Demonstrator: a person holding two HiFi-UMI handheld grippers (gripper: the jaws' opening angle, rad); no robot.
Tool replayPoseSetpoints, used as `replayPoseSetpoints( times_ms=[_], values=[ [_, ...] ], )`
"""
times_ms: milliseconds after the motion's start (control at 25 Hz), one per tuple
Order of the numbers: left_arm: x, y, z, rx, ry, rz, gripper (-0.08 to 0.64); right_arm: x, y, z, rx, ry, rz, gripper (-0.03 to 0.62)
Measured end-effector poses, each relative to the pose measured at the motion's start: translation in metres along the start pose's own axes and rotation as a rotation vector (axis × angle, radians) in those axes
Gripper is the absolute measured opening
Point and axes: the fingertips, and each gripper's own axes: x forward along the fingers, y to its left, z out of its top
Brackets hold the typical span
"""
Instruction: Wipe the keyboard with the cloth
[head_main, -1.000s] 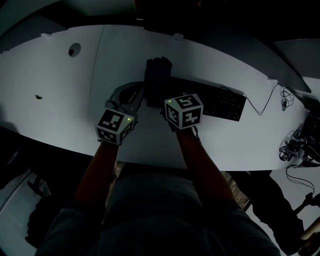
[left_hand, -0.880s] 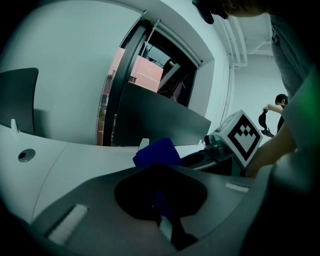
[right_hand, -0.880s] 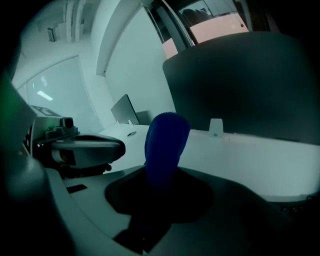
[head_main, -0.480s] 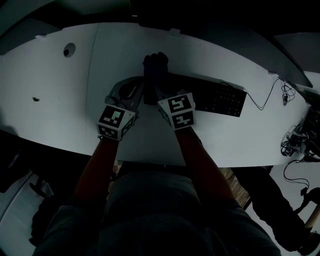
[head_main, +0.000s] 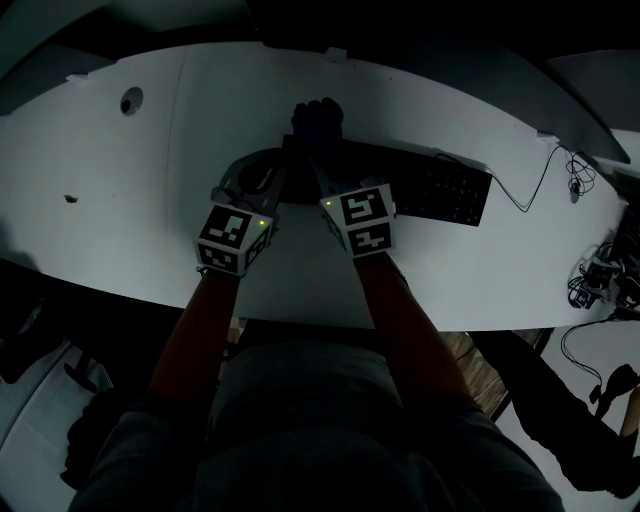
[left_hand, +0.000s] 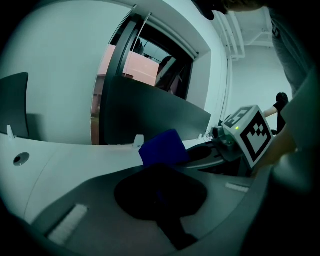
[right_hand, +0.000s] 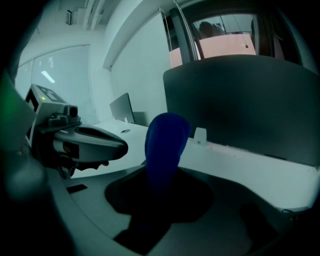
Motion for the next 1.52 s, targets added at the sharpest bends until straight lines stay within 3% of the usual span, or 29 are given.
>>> replayPoseSetpoints(
  times_ms=[1520],
  values=[
    [0.060,-0.106,0.013,0.027,0.042,-0.030,0.006,-0.079,-0.093,-0.042,-0.011,0.007,-0.099,0.127]
  ],
)
